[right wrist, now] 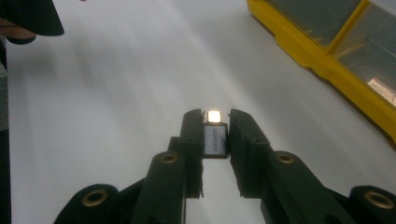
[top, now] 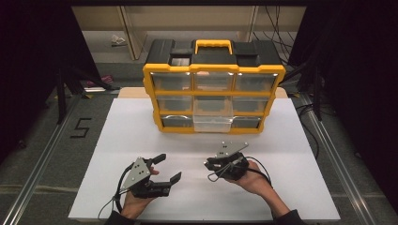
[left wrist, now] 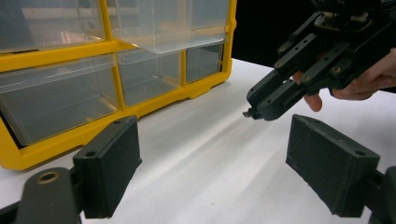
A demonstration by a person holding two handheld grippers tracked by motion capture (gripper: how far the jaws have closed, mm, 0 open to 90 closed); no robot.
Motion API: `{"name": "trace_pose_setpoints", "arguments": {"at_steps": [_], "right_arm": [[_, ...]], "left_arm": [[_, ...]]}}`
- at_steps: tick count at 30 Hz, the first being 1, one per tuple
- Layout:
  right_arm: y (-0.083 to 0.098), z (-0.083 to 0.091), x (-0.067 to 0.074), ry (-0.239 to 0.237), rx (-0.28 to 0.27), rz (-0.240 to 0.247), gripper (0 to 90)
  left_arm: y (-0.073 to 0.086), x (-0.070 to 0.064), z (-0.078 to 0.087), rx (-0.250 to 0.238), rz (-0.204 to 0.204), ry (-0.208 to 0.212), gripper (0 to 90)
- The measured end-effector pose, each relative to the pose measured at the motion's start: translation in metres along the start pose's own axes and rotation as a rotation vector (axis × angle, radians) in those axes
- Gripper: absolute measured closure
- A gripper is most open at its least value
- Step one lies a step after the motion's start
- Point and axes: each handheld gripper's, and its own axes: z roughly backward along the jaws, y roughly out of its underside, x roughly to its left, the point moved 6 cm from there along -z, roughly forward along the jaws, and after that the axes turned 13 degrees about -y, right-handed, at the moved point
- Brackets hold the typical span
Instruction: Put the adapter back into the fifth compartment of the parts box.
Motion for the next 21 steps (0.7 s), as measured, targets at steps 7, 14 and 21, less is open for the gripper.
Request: {"name": "trace_pose_setpoints", "arguments": {"at_steps": [7,14,21], "right_arm": [[-0.008,0.010,0.001,-0.002,-0.043,0.000,76.0],[-0.015,0.018,0.003,0.000,-0.065,0.003,76.1],[-0.024,0.025,0.003,0.001,-0.085,0.007,76.3]], "left_arm": [[0.000,0.000,0.000,0.000,0.000,-0.001,17.0],[0.000,0.000,0.000,0.000,0.000,-0.003,17.0],[0.001,0.001,0.000,0.006,0.006,-0.010,17.0]]}}
